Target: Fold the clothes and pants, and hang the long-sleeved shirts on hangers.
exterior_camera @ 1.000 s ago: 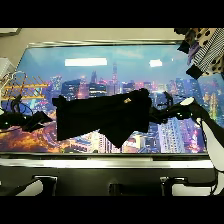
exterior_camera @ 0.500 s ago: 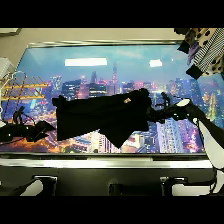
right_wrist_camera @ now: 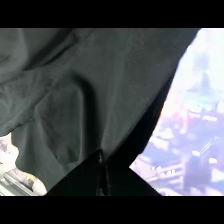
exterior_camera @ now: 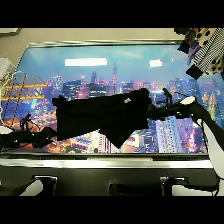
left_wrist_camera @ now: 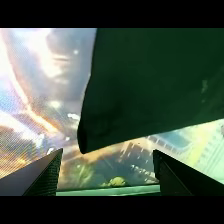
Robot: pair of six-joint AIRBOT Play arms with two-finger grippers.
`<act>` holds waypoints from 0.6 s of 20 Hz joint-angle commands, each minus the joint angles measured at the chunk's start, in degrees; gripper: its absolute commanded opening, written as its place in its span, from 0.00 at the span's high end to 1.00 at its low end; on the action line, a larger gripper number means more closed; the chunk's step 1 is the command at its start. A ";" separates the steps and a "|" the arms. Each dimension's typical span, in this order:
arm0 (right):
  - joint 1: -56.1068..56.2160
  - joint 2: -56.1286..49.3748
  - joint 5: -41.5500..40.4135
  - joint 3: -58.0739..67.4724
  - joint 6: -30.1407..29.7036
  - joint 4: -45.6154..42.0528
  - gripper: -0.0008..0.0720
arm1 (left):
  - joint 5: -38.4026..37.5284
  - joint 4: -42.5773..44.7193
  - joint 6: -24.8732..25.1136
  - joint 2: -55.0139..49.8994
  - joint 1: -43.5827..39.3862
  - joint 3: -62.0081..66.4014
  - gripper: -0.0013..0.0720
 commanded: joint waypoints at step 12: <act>0.04 5.86 3.80 0.02 0.02 0.31 0.95 | 10.32 -7.41 0.66 -7.61 -8.55 -0.66 0.86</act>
